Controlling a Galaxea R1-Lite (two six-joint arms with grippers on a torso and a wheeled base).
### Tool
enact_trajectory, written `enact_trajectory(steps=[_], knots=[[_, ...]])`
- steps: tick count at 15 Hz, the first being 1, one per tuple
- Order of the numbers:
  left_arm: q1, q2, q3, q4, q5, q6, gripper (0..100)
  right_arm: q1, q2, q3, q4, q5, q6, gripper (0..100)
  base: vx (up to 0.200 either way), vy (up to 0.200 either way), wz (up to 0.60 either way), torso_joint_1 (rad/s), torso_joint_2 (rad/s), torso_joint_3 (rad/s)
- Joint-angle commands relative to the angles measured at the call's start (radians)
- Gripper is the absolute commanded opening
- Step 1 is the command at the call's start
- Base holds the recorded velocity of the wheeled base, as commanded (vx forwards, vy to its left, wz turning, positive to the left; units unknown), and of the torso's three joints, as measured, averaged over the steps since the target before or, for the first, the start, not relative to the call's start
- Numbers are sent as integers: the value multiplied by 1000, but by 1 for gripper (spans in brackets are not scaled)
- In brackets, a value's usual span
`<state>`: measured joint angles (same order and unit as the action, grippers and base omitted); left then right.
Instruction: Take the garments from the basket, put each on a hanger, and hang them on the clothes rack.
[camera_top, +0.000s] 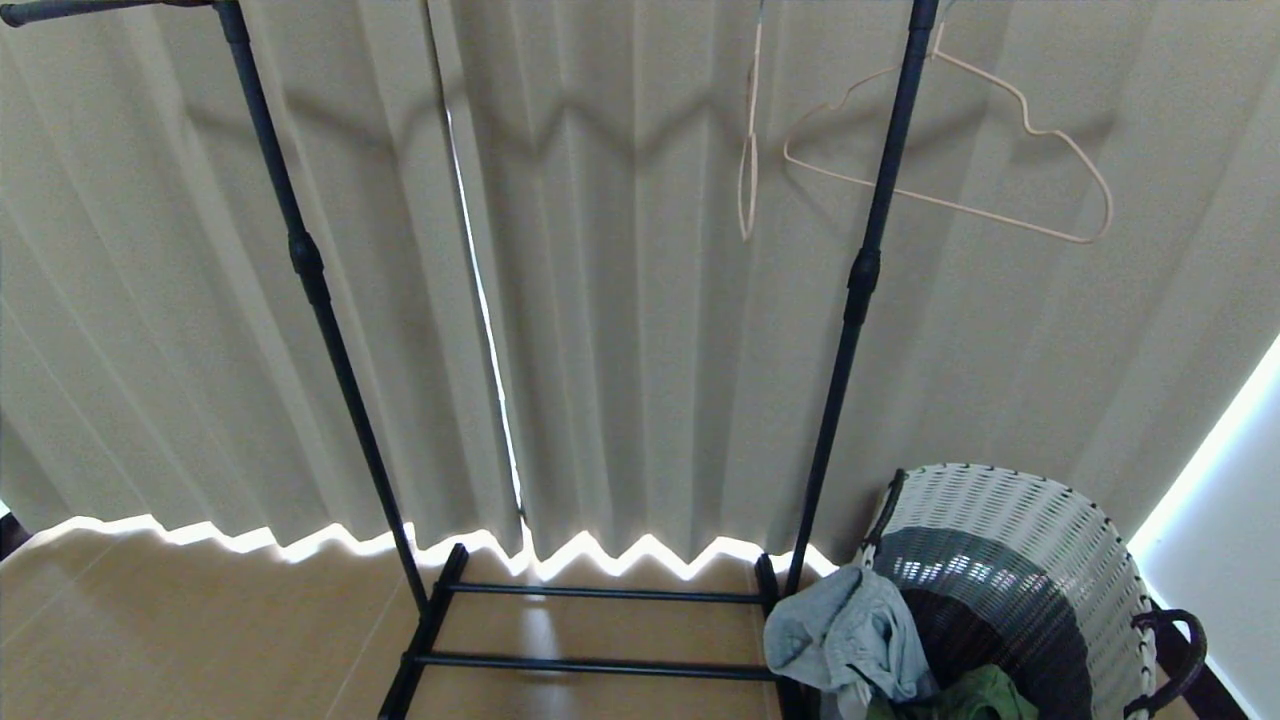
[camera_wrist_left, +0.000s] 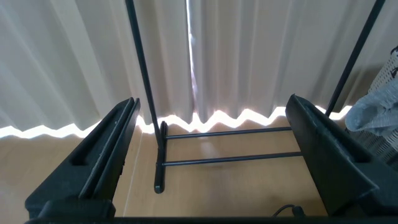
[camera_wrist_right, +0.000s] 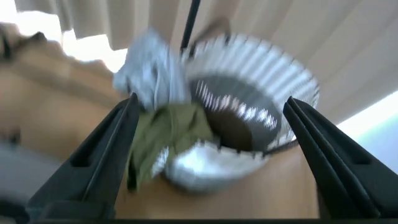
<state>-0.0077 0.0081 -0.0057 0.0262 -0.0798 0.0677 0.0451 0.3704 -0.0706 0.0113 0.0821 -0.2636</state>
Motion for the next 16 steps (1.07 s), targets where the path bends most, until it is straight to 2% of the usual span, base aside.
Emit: enact_trajectory(steps=[1, 2, 3, 4, 5, 8, 11, 16], knots=[[0, 0, 0, 0, 0, 0, 100, 10, 441, -43, -73, -4, -164, 100, 0, 0, 0, 0, 0, 0], [0, 0, 0, 0, 0, 0, 100, 12, 495, -43, -102, -2, -200, 100, 0, 0, 0, 0, 0, 0], [0, 0, 0, 0, 0, 0, 100, 10, 627, -41, -172, -2, -279, 100, 0, 0, 0, 0, 0, 0], [0, 0, 0, 0, 0, 0, 100, 10, 679, -41, -195, -4, -305, 100, 0, 0, 0, 0, 0, 0], [0, 0, 0, 0, 0, -2, 100, 9, 835, -41, -255, -4, -365, 100, 0, 0, 0, 0, 0, 0], [0, 0, 0, 0, 3, -5, 100, 9, 1087, -38, -392, -4, -393, 100, 0, 0, 0, 0, 0, 0], [0, 0, 0, 0, 3, -5, 100, 9, 1256, -38, -534, -4, -393, 100, 0, 0, 0, 0, 0, 0], [0, 0, 0, 0, 3, -5, 100, 9, 1400, -43, -668, -35, -394, 100, 0, 0, 0, 0, 0, 0]])
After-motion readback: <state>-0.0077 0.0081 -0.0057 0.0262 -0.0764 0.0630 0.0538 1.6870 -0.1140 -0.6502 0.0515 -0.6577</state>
